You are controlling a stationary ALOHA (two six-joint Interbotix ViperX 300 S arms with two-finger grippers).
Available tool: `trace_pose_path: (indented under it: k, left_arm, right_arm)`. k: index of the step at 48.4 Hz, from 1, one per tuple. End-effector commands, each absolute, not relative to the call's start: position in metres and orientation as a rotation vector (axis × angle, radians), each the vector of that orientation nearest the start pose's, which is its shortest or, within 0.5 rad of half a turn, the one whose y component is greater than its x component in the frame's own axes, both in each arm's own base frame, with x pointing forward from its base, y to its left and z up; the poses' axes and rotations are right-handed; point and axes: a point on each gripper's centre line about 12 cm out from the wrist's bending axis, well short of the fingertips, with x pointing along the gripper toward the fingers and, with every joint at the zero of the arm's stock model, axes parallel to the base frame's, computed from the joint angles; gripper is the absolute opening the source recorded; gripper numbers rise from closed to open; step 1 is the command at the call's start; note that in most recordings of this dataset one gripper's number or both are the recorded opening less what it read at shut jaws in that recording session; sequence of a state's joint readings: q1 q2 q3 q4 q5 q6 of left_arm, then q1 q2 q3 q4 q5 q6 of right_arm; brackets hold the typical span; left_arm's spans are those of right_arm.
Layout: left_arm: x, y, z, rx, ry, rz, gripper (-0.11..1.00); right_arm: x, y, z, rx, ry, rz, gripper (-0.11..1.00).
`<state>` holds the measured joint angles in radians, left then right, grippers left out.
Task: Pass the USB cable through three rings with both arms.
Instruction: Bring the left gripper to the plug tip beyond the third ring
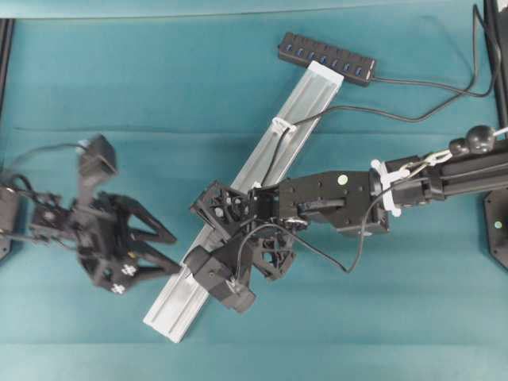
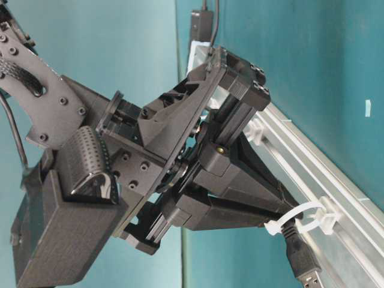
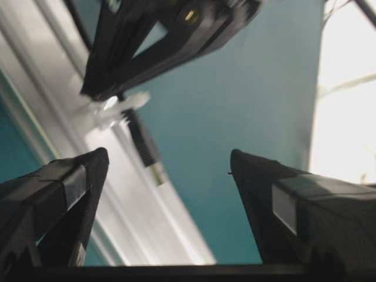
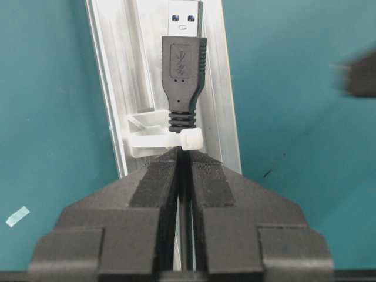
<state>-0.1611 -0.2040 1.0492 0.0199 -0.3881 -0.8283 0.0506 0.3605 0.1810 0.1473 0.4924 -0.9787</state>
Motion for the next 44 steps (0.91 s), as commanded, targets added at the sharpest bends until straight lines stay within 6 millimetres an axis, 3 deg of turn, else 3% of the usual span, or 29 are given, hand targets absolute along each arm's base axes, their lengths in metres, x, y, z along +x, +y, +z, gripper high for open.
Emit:
trace_pose_path:
  k: [1, 13, 44]
  left_arm:
    - [0.309, -0.052, 0.133, -0.747, 0.563, 0.053, 0.92]
    - [0.325, -0.055, 0.131, -0.748, 0.563, 0.052, 0.92]
    - [0.334, -0.056, 0.127, -0.763, 0.566, 0.059, 0.91]
  right_arm:
    - [0.481, 0.034, 0.132, -0.75, 0.912, 0.532, 0.08]
    - [0.48, 0.034, 0.132, -0.748, 0.915, 0.532, 0.08]
    - [0.48, 0.034, 0.132, -0.749, 0.915, 0.533, 0.08]
